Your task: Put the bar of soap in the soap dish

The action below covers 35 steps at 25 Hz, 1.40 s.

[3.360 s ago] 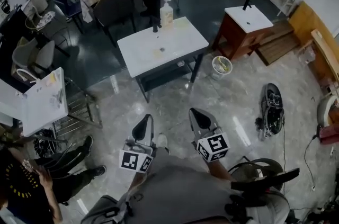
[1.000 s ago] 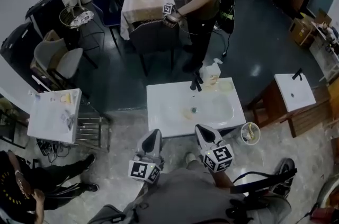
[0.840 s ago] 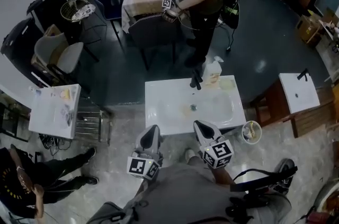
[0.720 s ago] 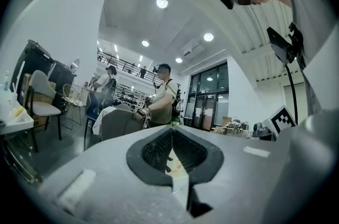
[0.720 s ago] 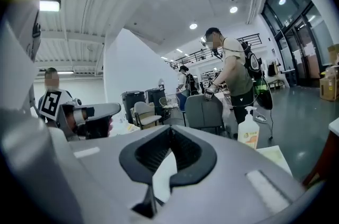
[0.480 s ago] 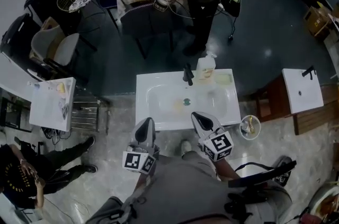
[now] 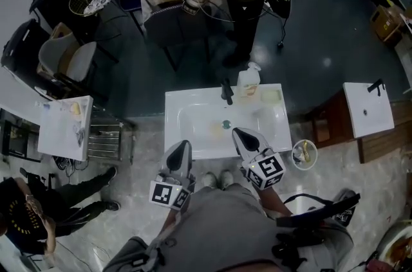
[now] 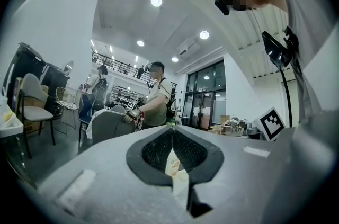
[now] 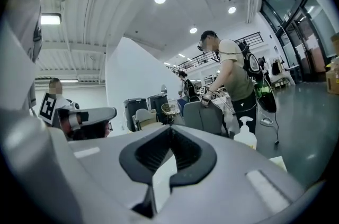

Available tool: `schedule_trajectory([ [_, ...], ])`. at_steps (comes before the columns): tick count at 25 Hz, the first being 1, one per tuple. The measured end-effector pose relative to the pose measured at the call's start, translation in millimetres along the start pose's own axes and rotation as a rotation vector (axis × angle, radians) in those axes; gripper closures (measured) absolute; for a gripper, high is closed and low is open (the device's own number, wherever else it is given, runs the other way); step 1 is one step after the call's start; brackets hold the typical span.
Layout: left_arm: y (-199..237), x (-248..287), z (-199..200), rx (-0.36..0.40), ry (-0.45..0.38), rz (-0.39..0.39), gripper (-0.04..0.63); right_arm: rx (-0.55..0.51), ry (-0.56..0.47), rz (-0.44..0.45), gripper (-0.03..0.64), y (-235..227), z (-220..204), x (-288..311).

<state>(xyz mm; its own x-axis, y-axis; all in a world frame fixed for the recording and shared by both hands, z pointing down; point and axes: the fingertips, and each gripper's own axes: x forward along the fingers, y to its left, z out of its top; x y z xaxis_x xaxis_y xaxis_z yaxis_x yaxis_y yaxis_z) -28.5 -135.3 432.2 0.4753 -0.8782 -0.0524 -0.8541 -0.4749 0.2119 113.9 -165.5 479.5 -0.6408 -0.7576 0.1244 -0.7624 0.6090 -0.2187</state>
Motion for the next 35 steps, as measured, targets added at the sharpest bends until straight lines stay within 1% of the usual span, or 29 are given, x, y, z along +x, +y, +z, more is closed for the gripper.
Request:
schedule_trajectory([
  [2,-2,1,7,0.001,-0.012,-0.021,0.603,-0.009,-0.030,0.002,0.615,10,15,1],
  [5,-1,-1,17,0.008,-0.043,-0.043,0.603,-0.051,-0.071,-0.001,0.615,20,36,-1],
  [10,9,-8,23,0.001,-0.080,-0.046,0.603,-0.137,-0.111,-0.047,0.615,26,52,-3],
  [13,11,-10,23,0.005,-0.092,-0.049,0.603,-0.159,-0.139,-0.063,0.615,30,58,-6],
  [17,11,-11,23,0.012,-0.097,-0.054,0.603,-0.176,-0.147,-0.089,0.615,35,59,-7],
  [22,12,-10,19,0.005,-0.085,-0.060,0.603,-0.208,-0.150,-0.089,0.615,39,61,-9],
  [25,12,-8,16,0.006,-0.076,-0.069,0.603,-0.223,-0.184,-0.126,0.607,34,70,-11],
  [27,12,-8,16,0.010,-0.075,-0.073,0.603,-0.239,-0.163,-0.151,0.212,27,69,-7],
  [28,12,-8,16,0.011,-0.076,-0.072,0.603,-0.252,-0.148,-0.159,0.197,24,68,-4],
  [30,14,-7,15,0.010,-0.072,-0.071,0.603,-0.263,-0.138,-0.171,0.218,19,66,-2],
  [35,18,-8,12,0.011,-0.066,-0.070,0.603,-0.257,-0.115,-0.168,0.224,14,62,2],
])
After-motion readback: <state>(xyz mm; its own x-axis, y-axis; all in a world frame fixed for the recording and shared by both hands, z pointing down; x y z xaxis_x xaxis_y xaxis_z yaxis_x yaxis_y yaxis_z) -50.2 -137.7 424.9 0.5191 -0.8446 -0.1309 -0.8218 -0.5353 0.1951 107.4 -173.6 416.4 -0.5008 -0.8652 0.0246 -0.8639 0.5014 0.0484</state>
